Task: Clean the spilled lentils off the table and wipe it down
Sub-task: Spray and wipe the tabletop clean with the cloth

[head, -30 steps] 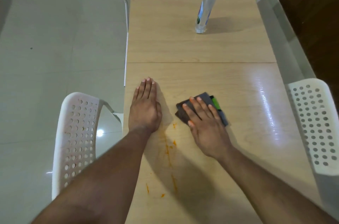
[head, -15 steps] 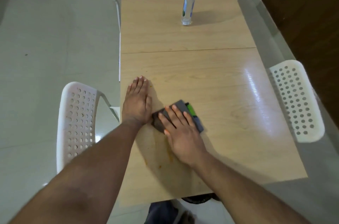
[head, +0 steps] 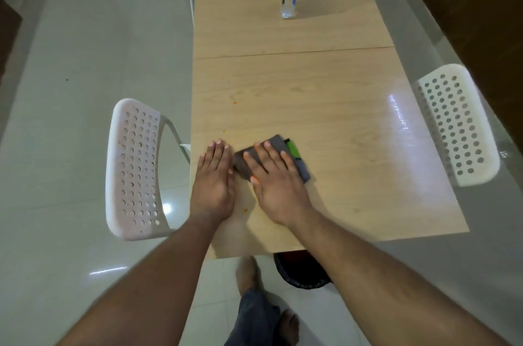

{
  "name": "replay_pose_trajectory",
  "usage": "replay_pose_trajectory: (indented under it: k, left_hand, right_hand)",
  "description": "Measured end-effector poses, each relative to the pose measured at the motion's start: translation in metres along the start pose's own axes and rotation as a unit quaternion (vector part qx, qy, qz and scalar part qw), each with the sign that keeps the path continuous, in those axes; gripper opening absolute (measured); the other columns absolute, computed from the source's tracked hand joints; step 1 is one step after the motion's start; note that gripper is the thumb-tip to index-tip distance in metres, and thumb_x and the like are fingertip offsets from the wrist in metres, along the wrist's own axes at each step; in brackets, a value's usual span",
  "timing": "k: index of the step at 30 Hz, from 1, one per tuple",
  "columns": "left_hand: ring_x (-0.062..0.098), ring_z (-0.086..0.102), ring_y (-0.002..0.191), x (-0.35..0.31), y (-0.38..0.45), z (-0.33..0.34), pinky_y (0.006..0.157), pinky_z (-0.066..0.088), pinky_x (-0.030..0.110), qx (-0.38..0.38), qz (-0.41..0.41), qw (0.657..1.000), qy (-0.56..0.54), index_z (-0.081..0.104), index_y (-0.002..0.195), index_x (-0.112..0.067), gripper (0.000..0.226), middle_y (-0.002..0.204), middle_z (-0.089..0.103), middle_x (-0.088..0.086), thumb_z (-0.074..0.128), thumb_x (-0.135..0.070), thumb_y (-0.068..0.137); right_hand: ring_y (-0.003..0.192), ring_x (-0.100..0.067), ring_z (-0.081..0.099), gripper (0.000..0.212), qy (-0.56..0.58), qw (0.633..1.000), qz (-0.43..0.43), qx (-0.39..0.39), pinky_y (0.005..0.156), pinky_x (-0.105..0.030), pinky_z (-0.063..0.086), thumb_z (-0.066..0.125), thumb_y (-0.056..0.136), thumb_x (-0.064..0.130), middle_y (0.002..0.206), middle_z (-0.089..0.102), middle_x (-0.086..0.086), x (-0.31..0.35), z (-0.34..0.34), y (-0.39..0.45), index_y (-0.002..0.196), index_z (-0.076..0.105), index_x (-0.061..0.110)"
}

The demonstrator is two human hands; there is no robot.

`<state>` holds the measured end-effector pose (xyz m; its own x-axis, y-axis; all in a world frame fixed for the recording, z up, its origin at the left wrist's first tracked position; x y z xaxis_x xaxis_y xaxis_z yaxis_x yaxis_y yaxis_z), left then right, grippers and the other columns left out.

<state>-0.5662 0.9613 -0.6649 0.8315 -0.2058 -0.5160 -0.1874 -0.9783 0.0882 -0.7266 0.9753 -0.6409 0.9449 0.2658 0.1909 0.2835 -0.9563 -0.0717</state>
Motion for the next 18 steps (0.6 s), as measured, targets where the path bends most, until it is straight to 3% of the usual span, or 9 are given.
replay_pose_trajectory:
  k: [4,10,14,18]
  left_hand:
    - [0.025,0.011,0.163,-0.002,-0.001,0.0,0.132,0.012,0.047,0.0,0.001,1.0,0.017,0.031,0.163,-0.005,0.065,0.173,0.023,0.012,0.026,-0.028,0.103]
    - [0.025,0.015,0.162,0.001,0.001,-0.001,0.132,0.012,0.046,-0.016,-0.009,1.0,0.011,0.032,0.163,-0.004,0.063,0.172,0.025,0.012,0.027,-0.024,0.103]
    - [0.026,0.015,0.162,-0.003,-0.002,-0.002,0.132,0.012,0.047,-0.017,-0.014,1.0,-0.002,0.033,0.162,-0.004,0.062,0.172,0.025,0.012,0.031,-0.021,0.103]
    - [0.027,0.017,0.161,-0.001,-0.003,-0.007,0.132,0.013,0.048,-0.004,-0.016,0.999,-0.04,0.035,0.162,-0.005,0.061,0.171,0.029,0.013,0.032,-0.022,0.103]
  right_hand:
    - [0.162,-0.014,-0.003,0.063,0.02,0.999,-0.04,0.024,0.131,-0.046,0.011,0.033,0.109,0.044,0.177,0.006,0.003,-0.012,0.006,-0.074,0.168,0.016,0.029]
    - [0.162,-0.017,-0.011,0.082,0.009,0.997,0.081,-0.004,0.132,-0.044,0.002,0.035,0.103,0.056,0.176,-0.006,-0.002,-0.058,0.006,-0.071,0.169,0.005,0.02]
    - [0.163,-0.024,0.0,0.077,0.009,0.998,0.059,-0.013,0.132,-0.046,0.009,0.042,0.105,0.035,0.175,0.0,-0.009,-0.029,0.015,-0.081,0.168,0.005,0.01]
    - [0.156,-0.033,0.032,0.075,0.008,0.999,-0.023,-0.026,0.126,-0.045,0.027,0.043,0.097,0.013,0.166,0.033,-0.021,0.016,0.014,-0.113,0.164,0.012,0.003]
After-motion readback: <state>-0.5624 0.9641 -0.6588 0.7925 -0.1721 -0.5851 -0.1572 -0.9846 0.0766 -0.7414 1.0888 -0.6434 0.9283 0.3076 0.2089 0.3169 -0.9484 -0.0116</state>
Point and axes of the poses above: each hand's wrist, its own y-axis towards the middle knuckle, its own z-axis out of the palm, x = y × z, the point moved 6 cm from there along y, towards the middle knuckle
